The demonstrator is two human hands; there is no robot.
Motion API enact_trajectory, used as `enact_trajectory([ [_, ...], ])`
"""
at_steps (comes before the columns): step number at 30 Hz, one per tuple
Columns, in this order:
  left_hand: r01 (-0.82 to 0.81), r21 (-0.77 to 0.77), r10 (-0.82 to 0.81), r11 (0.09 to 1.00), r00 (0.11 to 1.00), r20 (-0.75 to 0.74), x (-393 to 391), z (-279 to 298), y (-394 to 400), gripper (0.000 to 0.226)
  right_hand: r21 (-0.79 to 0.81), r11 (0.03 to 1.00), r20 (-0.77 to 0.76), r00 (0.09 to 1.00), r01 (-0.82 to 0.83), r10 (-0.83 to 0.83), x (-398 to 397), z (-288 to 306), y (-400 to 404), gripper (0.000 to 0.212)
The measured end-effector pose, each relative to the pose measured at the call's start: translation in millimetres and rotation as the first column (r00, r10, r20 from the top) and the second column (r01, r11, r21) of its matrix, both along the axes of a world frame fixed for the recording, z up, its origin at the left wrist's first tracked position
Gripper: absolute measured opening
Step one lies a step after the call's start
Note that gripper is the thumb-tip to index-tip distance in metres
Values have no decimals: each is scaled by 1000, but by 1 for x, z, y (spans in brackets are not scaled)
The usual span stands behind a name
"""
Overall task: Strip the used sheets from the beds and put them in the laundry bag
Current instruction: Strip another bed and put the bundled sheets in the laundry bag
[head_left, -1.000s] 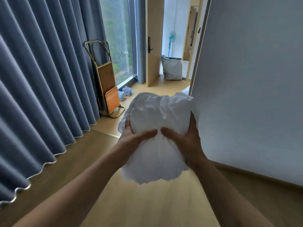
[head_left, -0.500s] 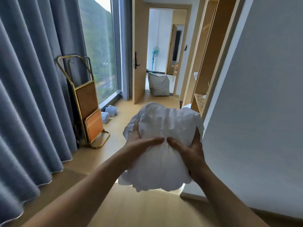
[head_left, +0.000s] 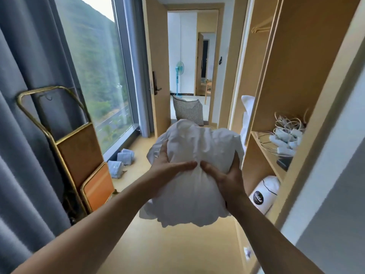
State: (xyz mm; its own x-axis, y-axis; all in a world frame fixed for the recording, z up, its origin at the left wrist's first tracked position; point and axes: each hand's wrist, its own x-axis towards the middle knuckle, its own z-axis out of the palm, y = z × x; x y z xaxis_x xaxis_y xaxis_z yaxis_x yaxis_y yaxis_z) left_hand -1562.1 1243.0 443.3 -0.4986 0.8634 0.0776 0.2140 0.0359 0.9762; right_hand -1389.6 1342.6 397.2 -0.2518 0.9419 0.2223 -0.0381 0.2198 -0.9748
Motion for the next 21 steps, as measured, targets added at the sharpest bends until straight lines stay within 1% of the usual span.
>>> enact_trajectory([
  [2,-34,4,34,999,999,19,-43,7,41,135,15,999,-3,1000,-31,31,-49,7,48,109],
  [4,-61,21,60,998,997,43,-91,8,76,130,31,997,20,998,-64,64,-102,10,91,114],
  [6,-74,15,73,997,994,81,-145,4,106,135,33,995,39,995,-90,89,-154,9,124,119],
  [10,-82,7,81,997,991,104,-256,-12,168,128,-11,994,75,991,-112,113,-263,-6,187,121],
  [12,-77,-4,77,997,992,97,-312,-23,203,133,-18,993,91,988,-121,122,-315,-11,218,120],
  [15,-32,-23,33,999,997,74,-393,-26,261,134,2,997,80,994,-72,72,-388,-8,264,117],
  [17,-4,-55,8,998,998,64,-438,-21,299,133,-20,999,101,994,-28,30,-427,0,294,118],
  [21,113,-52,-110,992,992,63,-509,-15,386,136,-50,997,108,992,66,-60,-489,7,363,120],
])
